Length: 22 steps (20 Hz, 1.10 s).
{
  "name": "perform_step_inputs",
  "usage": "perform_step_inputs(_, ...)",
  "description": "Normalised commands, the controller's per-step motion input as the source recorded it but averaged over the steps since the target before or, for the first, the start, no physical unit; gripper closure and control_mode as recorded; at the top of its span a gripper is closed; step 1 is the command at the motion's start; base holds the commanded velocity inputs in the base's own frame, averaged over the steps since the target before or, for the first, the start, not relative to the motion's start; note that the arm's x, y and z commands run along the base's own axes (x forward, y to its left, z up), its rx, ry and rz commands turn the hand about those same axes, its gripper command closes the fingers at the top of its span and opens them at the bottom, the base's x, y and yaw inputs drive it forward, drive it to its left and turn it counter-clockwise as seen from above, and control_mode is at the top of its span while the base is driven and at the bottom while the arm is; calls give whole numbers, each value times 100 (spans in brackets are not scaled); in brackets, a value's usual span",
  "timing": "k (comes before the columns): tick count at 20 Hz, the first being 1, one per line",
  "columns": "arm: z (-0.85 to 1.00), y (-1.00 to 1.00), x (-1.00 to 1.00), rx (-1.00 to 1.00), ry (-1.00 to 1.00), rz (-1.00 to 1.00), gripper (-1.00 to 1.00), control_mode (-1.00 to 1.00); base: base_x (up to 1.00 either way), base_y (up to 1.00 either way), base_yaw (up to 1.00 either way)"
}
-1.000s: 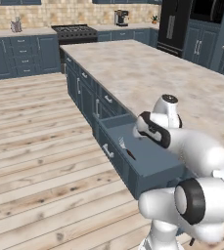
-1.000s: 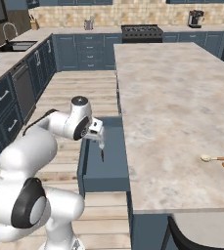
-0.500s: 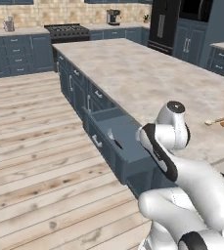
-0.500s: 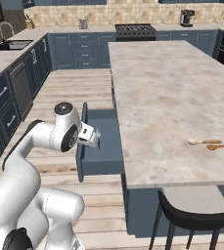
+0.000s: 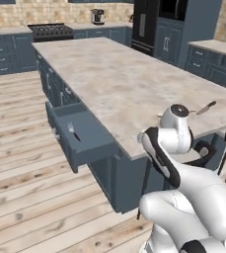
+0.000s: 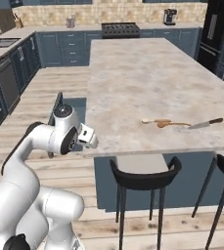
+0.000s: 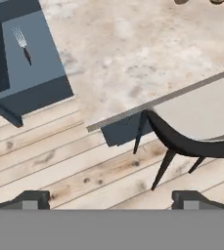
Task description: Pick up the metallic utensils from the counter and place them in the open drawer. Make sure not to pick up any wooden utensils.
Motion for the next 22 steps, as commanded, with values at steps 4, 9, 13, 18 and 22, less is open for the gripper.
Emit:
perform_step_inputs(4, 0, 0, 0, 0, 0, 0, -100, 100, -4, -100, 0)
perform_step_inputs(9, 0, 0, 0, 0, 0, 0, -100, 100, 0, -100, 5)
perform_step_inputs(13, 0, 0, 0, 0, 0, 0, -100, 100, 0, -100, 15)
perform_step_inputs(18, 0, 0, 0, 0, 0, 0, -100, 100, 0, -98, 20)
perform_step_inputs(22, 0, 0, 0, 0, 0, 0, -100, 100, 28, -48, 21)
